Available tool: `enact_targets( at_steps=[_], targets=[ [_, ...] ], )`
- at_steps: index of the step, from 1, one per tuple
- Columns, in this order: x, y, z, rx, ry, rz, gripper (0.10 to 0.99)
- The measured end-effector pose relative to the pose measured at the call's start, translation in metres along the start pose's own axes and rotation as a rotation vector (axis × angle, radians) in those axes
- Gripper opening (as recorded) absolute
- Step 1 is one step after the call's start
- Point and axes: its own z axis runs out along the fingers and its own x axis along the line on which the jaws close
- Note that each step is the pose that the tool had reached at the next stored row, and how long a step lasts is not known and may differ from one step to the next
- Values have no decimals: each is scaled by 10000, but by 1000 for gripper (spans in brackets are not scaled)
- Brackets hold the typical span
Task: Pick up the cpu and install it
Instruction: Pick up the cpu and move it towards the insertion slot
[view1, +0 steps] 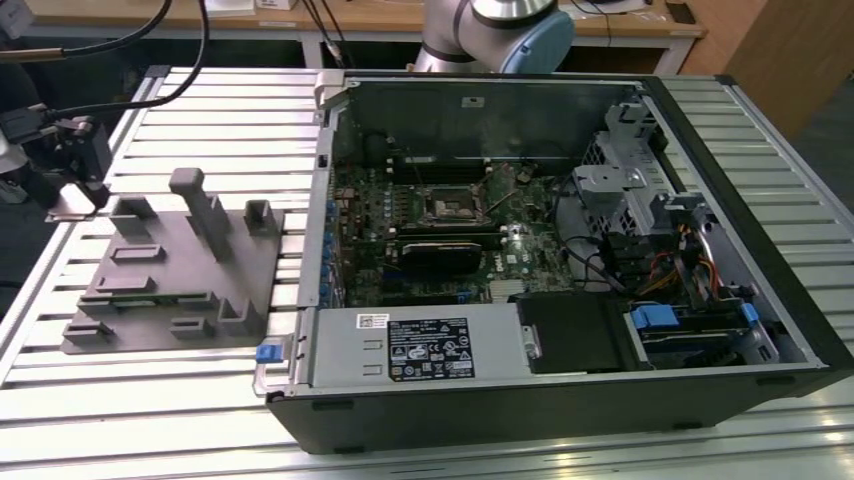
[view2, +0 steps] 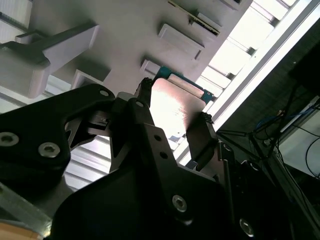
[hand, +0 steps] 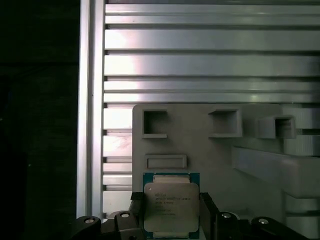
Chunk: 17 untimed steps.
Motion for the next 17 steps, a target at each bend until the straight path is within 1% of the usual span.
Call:
enact_targets(
  at_steps=[17],
  targets=[
    [-2,15,-174,78,-2,-1,533]
  ],
)
